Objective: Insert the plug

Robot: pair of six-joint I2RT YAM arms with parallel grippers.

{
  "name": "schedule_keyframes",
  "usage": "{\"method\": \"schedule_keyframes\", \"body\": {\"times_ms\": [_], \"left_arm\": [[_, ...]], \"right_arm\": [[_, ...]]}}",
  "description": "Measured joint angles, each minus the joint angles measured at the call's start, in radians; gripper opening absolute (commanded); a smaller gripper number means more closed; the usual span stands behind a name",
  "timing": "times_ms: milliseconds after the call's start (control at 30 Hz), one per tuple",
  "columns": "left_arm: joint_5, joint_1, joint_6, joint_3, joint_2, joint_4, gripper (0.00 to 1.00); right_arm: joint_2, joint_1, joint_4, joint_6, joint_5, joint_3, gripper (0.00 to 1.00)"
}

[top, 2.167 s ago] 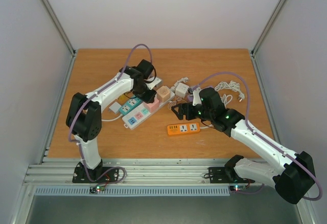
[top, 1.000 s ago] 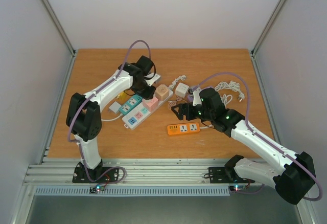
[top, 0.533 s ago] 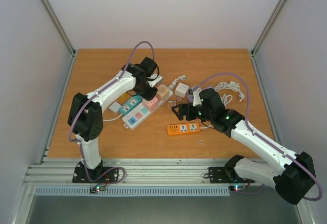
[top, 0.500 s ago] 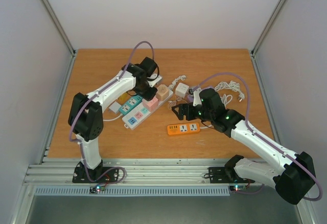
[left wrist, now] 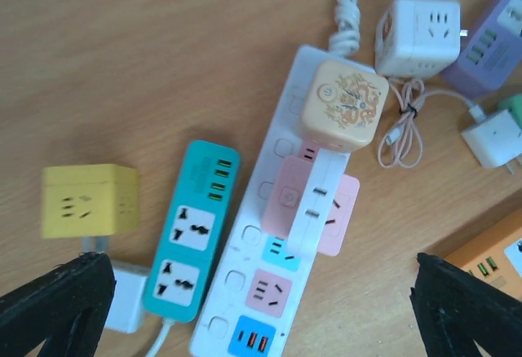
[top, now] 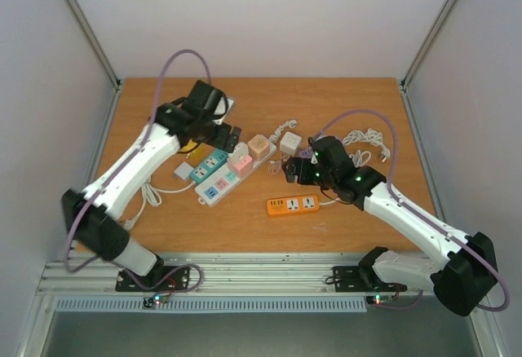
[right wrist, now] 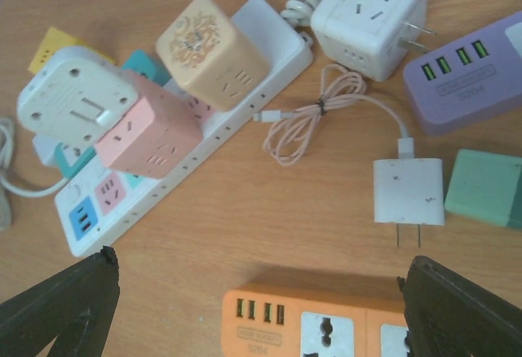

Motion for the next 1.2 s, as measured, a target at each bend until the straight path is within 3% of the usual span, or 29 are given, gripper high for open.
{"method": "schedule_keyframes", "body": {"times_ms": [267, 500, 833, 1200], "left_arm": [[-0.136, 0.060, -0.153, -0.351, -0.459, 0.142, 0.99], [-0.072, 0.073, -0.265, -0.664, -0.768, 0.254, 0.99], [0.013, 0.082, -0.303, -0.715, -0.825, 0.297, 0.99], [0.068, 0.094, -0.309, -0.716, -0.829, 0.309, 1.00]], "right_arm": [[0.179, 0.000, -0.096, 0.087, 0.098, 0.142, 0.97], [0.387, 0.000, -0.204, 0.171, 0.203, 0.373, 0.97], [0.661, -0.002, -0.344, 0.233, 0.359, 0.655, 0.88], [0.895, -0.061, -0.438, 0.182, 0.369, 0.905, 0.89]]}}
